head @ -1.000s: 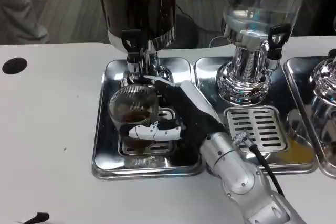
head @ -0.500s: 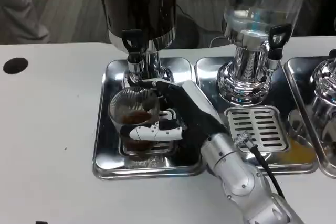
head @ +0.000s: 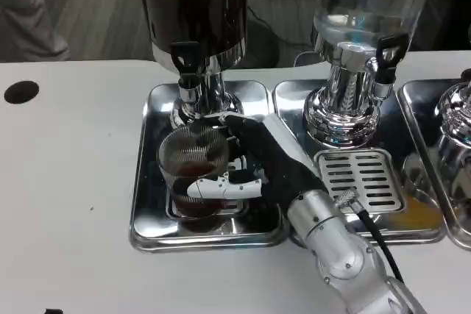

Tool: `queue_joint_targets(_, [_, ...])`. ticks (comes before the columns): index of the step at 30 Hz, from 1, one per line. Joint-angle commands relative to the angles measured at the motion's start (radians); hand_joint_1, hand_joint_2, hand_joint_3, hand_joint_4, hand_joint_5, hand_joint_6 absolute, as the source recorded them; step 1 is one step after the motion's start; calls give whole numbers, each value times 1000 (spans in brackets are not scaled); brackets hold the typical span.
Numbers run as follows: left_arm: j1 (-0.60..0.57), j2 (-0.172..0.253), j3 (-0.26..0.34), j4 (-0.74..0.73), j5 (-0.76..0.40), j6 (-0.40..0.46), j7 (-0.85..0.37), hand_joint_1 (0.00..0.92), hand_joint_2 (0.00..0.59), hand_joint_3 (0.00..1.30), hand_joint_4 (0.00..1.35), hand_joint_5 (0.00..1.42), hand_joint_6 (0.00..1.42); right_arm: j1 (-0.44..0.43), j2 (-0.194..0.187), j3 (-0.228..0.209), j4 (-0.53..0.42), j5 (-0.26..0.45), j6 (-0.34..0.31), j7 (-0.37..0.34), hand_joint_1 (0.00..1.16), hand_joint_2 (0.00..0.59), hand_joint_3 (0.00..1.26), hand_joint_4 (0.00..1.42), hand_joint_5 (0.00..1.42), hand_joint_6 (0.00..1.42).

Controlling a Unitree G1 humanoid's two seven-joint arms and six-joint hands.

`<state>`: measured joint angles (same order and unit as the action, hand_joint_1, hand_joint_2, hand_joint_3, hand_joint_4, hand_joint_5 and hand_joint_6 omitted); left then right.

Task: Grasp the cup under the faucet to collect the drink, then remove the cup.

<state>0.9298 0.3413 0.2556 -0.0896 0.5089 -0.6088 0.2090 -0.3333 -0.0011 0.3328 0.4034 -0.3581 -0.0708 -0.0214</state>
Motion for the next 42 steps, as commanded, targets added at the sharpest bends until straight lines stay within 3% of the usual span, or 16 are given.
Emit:
queue_joint_targets(1, [-10, -1, -4, -3, -11, 1, -11, 9, 94, 323, 246, 251, 534, 23, -5, -13, -38, 6, -10, -7, 810, 101, 454, 469, 494, 402])
queue_joint_targets(18, [-24, -6, -7, -14, -7, 5, -24, 9, 94, 323, 246, 253, 535, 105, -65, -54, -238, 18, 18, 43, 810, 101, 462, 484, 501, 403])
queue_joint_targets(31, [-27, -17, -32, -39, 13, 14, -35, 9, 94, 316, 246, 254, 535, 262, -159, -122, -463, 63, 41, 121, 810, 101, 472, 491, 502, 389])
queue_joint_targets(42, [-64, -16, -64, -36, 24, 48, -43, 9, 95, 314, 246, 254, 545, 388, -217, -168, -567, 105, 20, 164, 810, 101, 472, 491, 502, 385])
